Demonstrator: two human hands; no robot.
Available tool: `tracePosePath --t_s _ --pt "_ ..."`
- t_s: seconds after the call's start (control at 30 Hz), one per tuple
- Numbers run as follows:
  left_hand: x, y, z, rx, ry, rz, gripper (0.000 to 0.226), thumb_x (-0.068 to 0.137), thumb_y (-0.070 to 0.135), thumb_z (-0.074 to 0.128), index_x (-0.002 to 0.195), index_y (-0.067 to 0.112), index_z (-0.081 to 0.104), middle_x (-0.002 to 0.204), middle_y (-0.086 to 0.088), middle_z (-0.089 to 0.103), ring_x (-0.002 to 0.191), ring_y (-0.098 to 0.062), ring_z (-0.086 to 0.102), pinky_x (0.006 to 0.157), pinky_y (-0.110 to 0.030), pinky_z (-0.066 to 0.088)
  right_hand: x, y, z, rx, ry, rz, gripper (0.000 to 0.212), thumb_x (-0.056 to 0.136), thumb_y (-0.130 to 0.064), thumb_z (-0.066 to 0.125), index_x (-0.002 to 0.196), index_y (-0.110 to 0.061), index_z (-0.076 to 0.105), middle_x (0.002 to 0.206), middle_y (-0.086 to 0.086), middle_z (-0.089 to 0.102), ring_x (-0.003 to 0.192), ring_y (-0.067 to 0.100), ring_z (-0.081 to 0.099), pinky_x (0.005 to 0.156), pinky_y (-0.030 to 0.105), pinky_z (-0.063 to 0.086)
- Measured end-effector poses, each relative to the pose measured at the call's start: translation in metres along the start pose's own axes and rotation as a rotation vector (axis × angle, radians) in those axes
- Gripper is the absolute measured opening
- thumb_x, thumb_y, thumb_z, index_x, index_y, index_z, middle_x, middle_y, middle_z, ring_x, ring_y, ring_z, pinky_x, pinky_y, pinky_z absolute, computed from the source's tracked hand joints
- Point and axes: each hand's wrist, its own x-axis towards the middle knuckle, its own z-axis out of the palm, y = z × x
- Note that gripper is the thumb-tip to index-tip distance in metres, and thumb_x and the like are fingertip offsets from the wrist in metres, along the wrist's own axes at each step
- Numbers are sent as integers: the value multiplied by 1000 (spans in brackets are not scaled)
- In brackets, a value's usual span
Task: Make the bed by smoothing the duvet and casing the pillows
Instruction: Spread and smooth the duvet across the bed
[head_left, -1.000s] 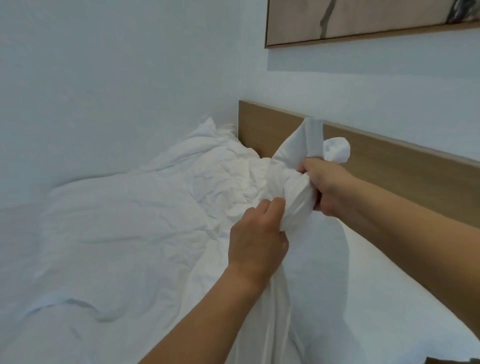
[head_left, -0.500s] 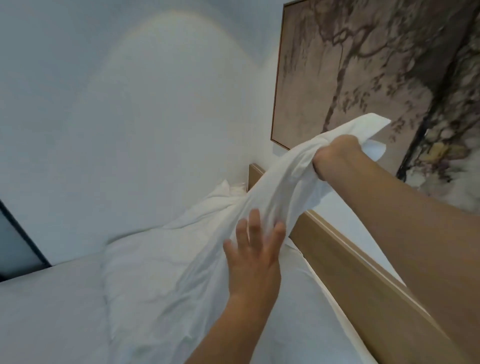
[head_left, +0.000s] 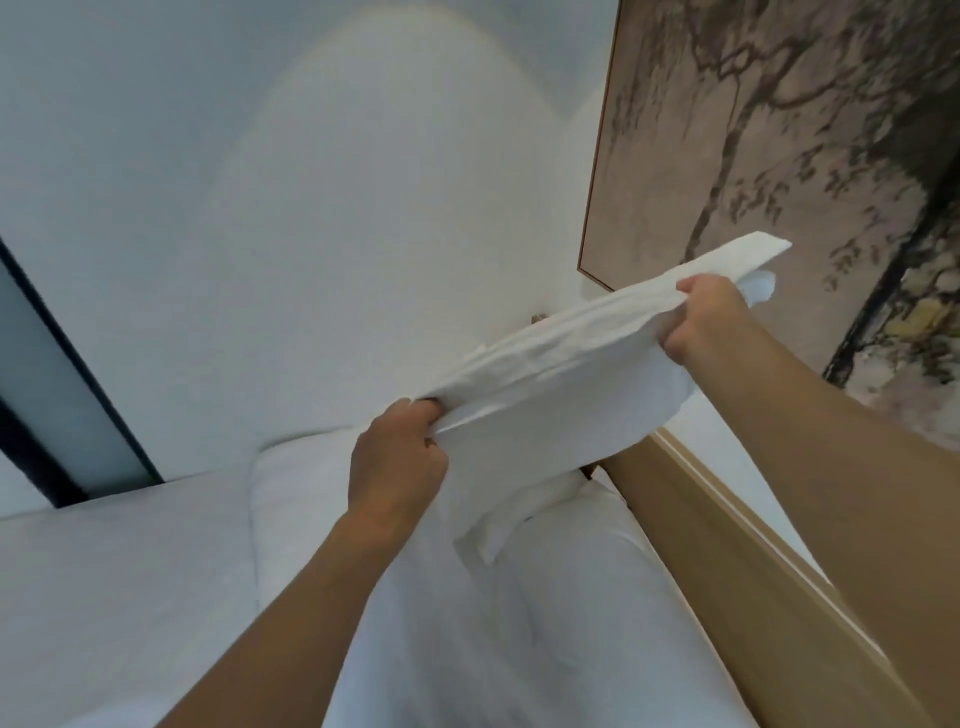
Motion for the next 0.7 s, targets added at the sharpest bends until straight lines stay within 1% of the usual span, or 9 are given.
tracePosePath --t_s 0.07,0.13,0.2,0.3,0.37,0.43,0.53,0.6,0.7 --pt "8 0 -3 -24 -2 -19 30 71 -1 44 80 19 65 78 -1 63 74 -28 58 64 -38 51 -4 17 -11 -326 -196 -183 38 87 -9 49 122 -22 46 121 5 57 114 23 58 80 35 55" --pt "10 1 2 -92 -37 -68 26 67 0 43 71 19 60 66 4 60 66 -23 56 57 -33 46 -10 42 -28 -749 -543 -521 74 80 -13 53 146 -30 24 152 -3 29 142 21 29 111 42 32" --pt "12 5 8 -155 -73 -56 24 63 2 41 66 20 57 58 3 54 60 -21 51 52 -30 39 -11 78 -49 -1336 -910 -893 104 75 -28 64 153 -29 -4 161 -7 -9 149 14 -6 120 43 6" --pt "17 13 15 -122 -158 148 27 64 7 40 73 18 63 62 2 57 63 -22 54 54 -33 42 -5 117 -58 -1885 -989 -1225 128 70 -63 68 149 -23 -24 155 -2 -34 142 17 -31 117 55 -9" --pt "23 12 16 -94 -185 259 22 66 6 40 69 15 59 59 2 53 59 -19 47 52 -31 38 5 119 -42 -1925 -992 -1194 138 62 -70 70 147 -26 -29 154 -3 -36 141 15 -34 116 54 -12" --pt "26 8 13 -102 -188 312 12 62 6 37 57 16 40 53 0 38 55 -18 32 49 -29 27 11 115 -18 -1965 -1124 -1149 143 56 -73 73 147 -29 -29 154 -7 -34 140 11 -34 116 49 -17" --pt "28 -1 4 -99 -226 406 24 59 7 36 52 24 22 51 0 27 55 -17 25 48 -27 19 9 116 8 -2061 -1343 -1041 138 53 -75 74 150 -37 -17 159 -15 -19 143 7 -25 113 44 -22" --pt "28 -10 0 -41 -239 466 23 60 8 38 54 25 24 51 3 27 54 -18 27 47 -25 19 3 113 21 -2050 -1383 -728 129 56 -69 77 149 -46 -9 160 -18 -2 146 6 -14 113 38 -20" --pt "22 -20 -6 44 -190 580 12 63 10 34 60 21 37 58 10 25 54 -18 29 47 -19 17 14 99 37 -1940 -1327 -142 114 66 -50 83 150 -47 6 158 -18 14 147 9 7 118 34 6"
